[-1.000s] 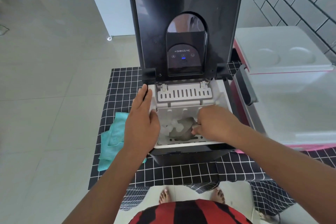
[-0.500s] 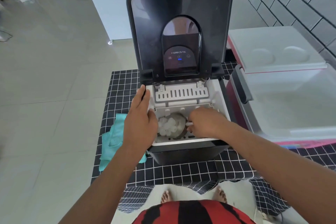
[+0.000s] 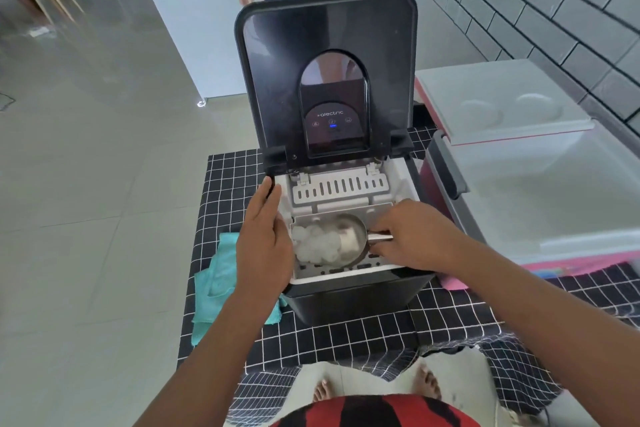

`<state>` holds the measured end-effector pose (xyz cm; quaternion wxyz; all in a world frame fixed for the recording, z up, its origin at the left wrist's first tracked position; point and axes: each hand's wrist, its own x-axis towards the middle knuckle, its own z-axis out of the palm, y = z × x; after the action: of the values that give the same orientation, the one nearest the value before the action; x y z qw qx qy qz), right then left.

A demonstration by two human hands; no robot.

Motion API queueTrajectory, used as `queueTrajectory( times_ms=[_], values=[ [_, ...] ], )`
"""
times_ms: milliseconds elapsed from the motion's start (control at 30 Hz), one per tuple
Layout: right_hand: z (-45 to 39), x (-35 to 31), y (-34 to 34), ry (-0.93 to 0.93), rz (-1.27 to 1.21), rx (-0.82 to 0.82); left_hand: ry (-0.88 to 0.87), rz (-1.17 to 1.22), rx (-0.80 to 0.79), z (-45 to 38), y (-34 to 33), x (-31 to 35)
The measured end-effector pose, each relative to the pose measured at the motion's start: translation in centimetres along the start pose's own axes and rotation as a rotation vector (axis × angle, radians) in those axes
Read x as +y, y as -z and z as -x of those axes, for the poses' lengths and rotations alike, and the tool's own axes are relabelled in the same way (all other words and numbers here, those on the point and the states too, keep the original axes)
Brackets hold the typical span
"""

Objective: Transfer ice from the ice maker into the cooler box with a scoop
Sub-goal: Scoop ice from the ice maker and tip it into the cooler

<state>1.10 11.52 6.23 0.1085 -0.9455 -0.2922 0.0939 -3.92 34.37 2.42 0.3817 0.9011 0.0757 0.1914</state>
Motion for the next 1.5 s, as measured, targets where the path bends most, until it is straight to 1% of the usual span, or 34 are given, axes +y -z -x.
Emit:
queueTrajectory(
  times_ms=[100, 167, 300, 367, 500, 567, 667, 800, 900, 1000, 1133, 1267, 1367, 1433, 1500],
  values=[
    [0.7, 0.1, -0.1, -0.021, -0.088, 0.006, -0.006, 0.018, 0.014, 0.0, 0.0, 0.0],
    [1.1, 0.2, -0.2, -0.038, -0.104, 0.023, -0.008, 0.006, 0.007, 0.0, 0.0, 0.0],
    [1.9, 0.4, -0.6, -0.035, -0.128, 0.138, 0.001, -0.047, -0.016, 0.1, 0.0, -0.1],
    [2.2, 0.7, -0.8, -0.034, -0.118, 0.155, 0.01, -0.084, -0.029, 0.0, 0.0, 0.0],
    [2.5, 1.7, -0.9, -0.03, -0.197, 0.212, 0.0, -0.113, -0.054, -0.1, 0.2, 0.3],
    [2.7, 2.4, -0.9, -0.02, -0.179, 0.245, -0.009, -0.134, -0.056, -0.1, 0.3, 0.2],
    [3.4, 3.4, -0.9, -0.051, -0.189, 0.286, 0.0, -0.149, -0.056, -0.3, 0.4, 0.5],
    [4.3, 5.0, -0.5, -0.083, -0.229, 0.334, -0.081, -0.163, -0.073, -0.9, -0.2, 2.9],
    [5.4, 6.6, 0.7, -0.099, -0.248, 0.358, -0.127, -0.101, -0.064, -1.6, -1.3, 5.6],
    [7.2, 8.9, 2.1, -0.144, -0.284, 0.392, -0.122, 0.019, -0.07, -2.2, -2.9, 8.7],
    [10.2, 12.9, 4.0, -0.254, -0.317, 0.408, -0.129, 0.116, -0.132, -2.6, -6.3, 12.9],
    [13.1, 18.0, 5.2, -0.359, -0.287, 0.404, -0.146, 0.131, -0.236, -2.8, -10.9, 16.9],
    [14.8, 22.3, 5.4, -0.429, -0.225, 0.395, -0.177, 0.08, -0.392, -2.7, -15.0, 19.7],
    [15.7, 24.8, 5.6, -0.474, -0.224, 0.403, -0.204, -0.019, -0.485, -2.6, -18.1, 20.8],
    [16.2, 27.0, 5.6, -0.506, -0.217, 0.398, -0.168, -0.149, -0.507, -2.5, -20.7, 21.1]
  ],
)
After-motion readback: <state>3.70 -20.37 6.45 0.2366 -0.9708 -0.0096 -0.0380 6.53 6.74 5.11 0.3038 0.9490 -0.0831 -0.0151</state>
